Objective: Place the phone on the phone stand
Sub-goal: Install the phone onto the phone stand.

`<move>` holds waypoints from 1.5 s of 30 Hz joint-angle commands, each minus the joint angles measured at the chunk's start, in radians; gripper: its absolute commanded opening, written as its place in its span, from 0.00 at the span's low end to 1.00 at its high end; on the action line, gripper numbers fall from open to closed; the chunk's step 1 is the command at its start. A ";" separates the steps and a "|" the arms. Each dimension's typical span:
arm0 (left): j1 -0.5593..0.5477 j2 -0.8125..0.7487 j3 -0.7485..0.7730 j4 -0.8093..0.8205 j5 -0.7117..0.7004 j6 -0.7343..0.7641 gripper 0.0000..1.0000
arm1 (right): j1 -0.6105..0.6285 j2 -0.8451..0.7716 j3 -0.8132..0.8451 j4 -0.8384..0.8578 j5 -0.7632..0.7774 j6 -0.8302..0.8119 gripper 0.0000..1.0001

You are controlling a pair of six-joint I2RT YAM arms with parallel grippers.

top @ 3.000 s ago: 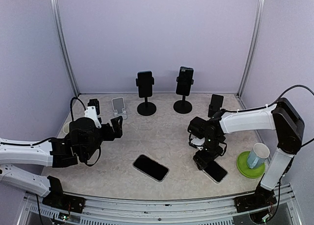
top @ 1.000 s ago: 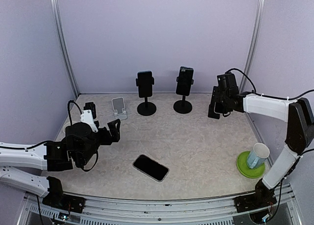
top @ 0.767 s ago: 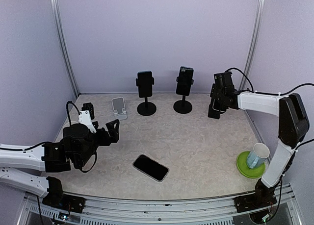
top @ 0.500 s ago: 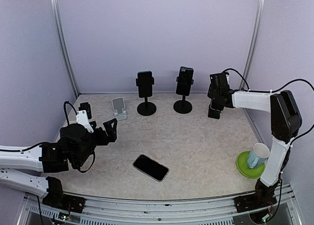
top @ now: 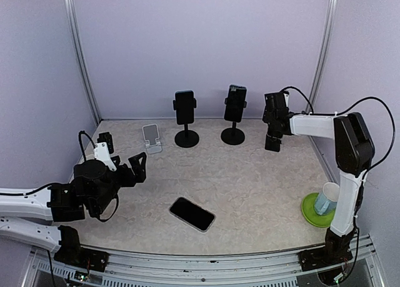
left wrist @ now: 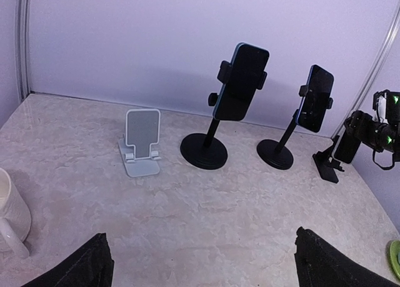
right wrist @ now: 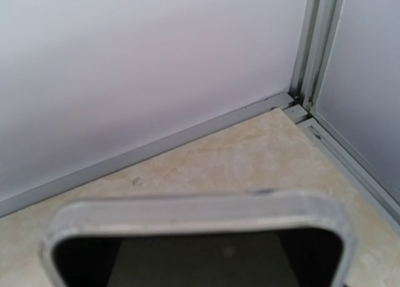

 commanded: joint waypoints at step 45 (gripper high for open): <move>-0.006 -0.024 -0.015 -0.035 -0.036 -0.009 0.99 | -0.042 0.100 0.074 0.027 -0.058 -0.038 0.66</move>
